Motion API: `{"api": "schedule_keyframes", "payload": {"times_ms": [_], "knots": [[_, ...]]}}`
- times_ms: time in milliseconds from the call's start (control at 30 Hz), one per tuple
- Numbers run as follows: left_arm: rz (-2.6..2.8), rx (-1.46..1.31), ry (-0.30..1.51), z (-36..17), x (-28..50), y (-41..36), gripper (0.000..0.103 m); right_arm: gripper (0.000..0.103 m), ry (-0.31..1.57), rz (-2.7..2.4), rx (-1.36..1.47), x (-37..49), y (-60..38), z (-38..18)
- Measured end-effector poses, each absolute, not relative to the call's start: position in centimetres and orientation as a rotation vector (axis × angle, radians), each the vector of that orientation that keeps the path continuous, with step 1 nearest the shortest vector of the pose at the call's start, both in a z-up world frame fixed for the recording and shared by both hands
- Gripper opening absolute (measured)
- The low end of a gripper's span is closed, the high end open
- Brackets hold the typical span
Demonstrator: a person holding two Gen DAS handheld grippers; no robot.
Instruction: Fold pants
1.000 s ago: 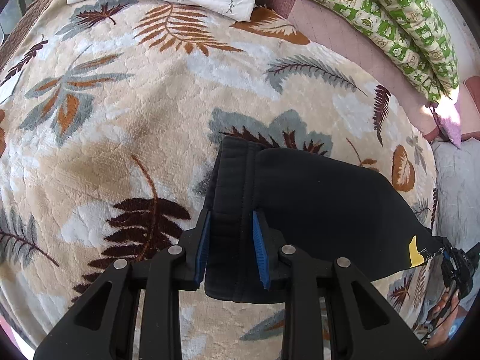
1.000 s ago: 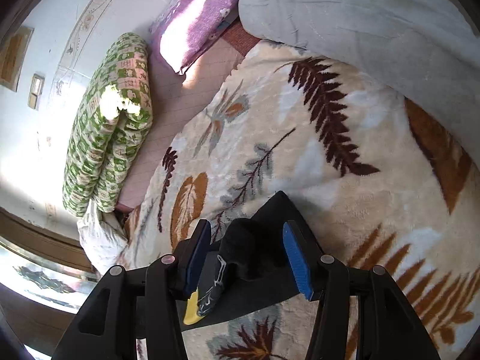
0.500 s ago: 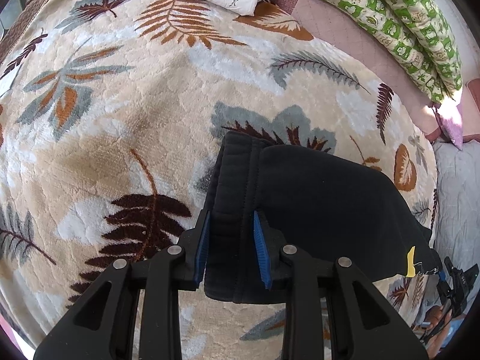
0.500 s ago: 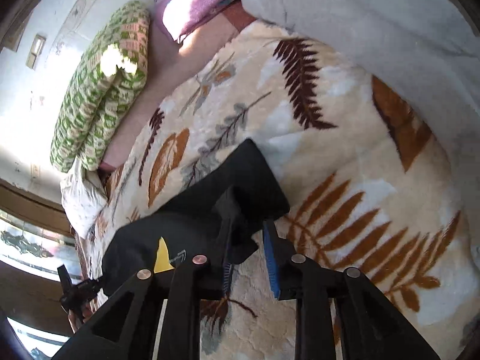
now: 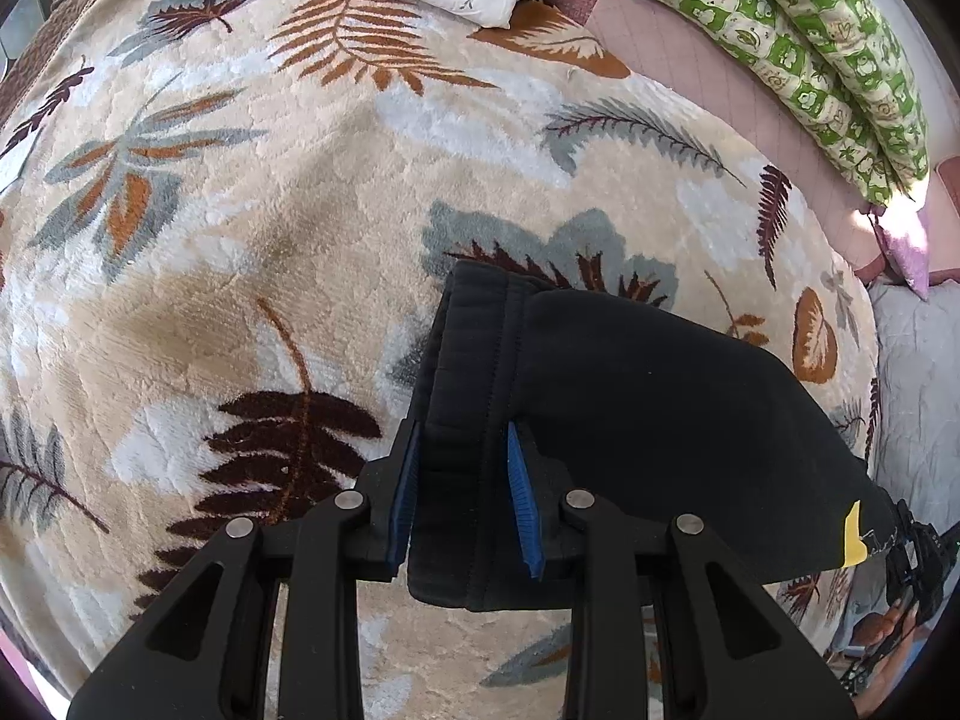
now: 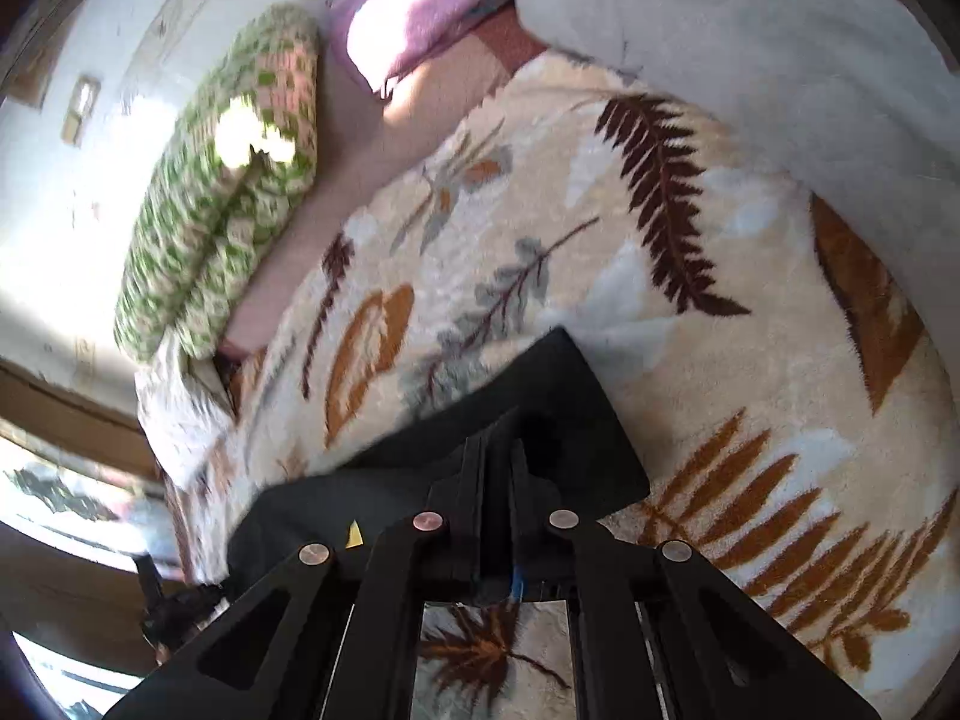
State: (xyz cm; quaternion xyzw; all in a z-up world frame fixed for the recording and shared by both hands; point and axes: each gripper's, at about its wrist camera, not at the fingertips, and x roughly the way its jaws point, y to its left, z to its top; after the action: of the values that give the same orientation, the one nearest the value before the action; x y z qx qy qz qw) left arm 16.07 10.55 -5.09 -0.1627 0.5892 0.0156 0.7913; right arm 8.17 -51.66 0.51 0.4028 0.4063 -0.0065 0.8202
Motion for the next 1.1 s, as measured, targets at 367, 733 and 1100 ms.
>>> {"api": "schedule_keyframes", "payload": {"times_ms": [367, 733, 1100], "knots": [[0.029, -0.356, 1.27, -5.1, 15.9, 10.7, 0.027, 0.034, 0.871, -0.036, 1.034, 7.8, -54.8, -2.8], [0.03, -0.336, 1.261, -5.2, 16.2, 10.4, 0.027, 0.03, 1.103, -0.025, 0.605, 12.0, -49.1, -3.5], [0.048, -0.299, 1.219, -5.4, 16.5, 9.9, 0.026, 0.008, 0.948, -0.055, 0.493, 12.8, -49.0, 0.2]]}}
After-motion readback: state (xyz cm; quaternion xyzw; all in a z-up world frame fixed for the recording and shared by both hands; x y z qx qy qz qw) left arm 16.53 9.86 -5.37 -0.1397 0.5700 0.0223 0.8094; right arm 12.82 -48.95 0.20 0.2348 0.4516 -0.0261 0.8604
